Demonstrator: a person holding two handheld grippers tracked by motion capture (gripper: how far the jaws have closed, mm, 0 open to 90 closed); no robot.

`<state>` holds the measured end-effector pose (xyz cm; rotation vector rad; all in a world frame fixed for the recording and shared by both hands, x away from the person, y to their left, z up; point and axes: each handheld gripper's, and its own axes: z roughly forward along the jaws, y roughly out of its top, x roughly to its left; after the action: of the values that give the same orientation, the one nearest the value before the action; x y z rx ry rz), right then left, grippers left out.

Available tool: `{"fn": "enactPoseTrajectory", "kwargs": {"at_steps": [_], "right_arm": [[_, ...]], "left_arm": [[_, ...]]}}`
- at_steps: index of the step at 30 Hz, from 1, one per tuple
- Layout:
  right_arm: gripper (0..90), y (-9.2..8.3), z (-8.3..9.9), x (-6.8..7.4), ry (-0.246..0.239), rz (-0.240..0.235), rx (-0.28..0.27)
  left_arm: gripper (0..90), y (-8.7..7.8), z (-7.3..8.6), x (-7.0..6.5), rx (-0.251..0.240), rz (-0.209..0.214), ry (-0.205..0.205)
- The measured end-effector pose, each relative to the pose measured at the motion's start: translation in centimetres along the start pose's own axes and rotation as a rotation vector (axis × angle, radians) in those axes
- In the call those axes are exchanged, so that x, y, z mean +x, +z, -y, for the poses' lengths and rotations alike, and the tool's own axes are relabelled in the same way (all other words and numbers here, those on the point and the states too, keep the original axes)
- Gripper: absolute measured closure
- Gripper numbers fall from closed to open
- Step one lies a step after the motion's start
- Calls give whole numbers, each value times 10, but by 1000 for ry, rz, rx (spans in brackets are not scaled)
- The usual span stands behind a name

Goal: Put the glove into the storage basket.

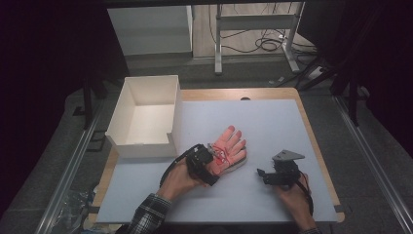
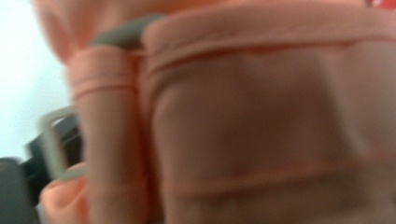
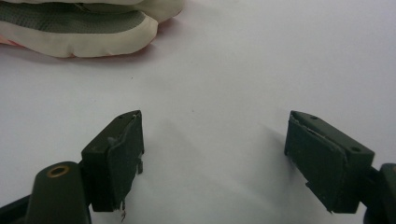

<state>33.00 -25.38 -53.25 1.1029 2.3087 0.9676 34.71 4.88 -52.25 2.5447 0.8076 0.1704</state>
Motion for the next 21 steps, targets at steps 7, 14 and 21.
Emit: {"fn": "enactPoseTrajectory", "kwargs": {"at_steps": [7, 14, 21], "right_arm": [[201, 0, 0, 0, 0, 0, 0], [201, 0, 0, 0, 1, 0, 0], [201, 0, 0, 0, 2, -1, 1]], "left_arm": [[257, -6, 2, -5, -21, -8, -6], [440, -13, 5, -2, -58, 24, -16], [463, -18, 4, 5, -74, 67, -60]]}}
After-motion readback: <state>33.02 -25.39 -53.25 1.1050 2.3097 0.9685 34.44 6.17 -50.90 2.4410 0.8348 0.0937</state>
